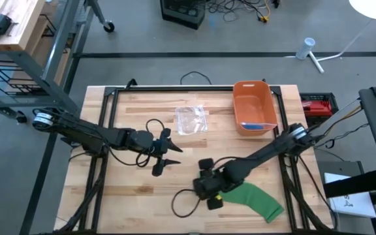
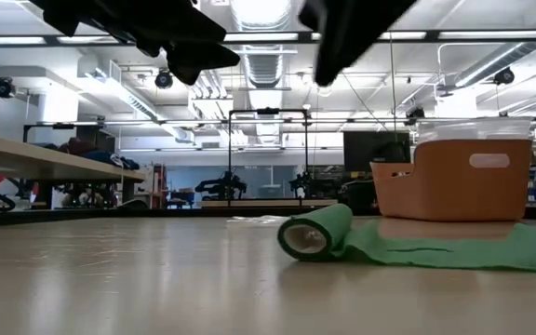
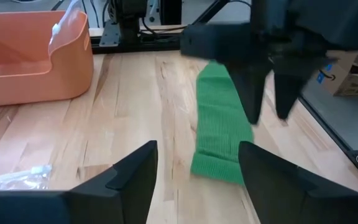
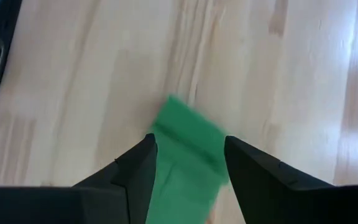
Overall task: Roll bandage
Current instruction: Roll the green bandage
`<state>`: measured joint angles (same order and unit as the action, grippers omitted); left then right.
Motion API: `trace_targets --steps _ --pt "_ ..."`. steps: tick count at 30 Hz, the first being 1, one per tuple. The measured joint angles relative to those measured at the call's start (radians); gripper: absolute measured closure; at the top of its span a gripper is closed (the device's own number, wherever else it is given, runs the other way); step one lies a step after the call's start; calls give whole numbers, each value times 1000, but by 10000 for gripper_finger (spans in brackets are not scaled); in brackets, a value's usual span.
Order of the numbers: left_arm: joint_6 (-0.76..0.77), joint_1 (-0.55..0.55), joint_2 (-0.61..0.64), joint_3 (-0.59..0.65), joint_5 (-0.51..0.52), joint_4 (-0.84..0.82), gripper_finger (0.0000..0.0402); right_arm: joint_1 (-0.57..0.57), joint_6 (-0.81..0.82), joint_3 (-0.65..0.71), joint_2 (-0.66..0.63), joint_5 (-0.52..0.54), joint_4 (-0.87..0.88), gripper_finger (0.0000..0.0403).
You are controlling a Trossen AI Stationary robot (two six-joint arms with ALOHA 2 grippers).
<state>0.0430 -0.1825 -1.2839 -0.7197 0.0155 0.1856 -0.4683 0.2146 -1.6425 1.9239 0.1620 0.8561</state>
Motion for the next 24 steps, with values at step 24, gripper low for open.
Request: trace_targets --steps 24 --pt "-91 -1 0 0 13 2 219 160 -283 190 100 80 -296 220"
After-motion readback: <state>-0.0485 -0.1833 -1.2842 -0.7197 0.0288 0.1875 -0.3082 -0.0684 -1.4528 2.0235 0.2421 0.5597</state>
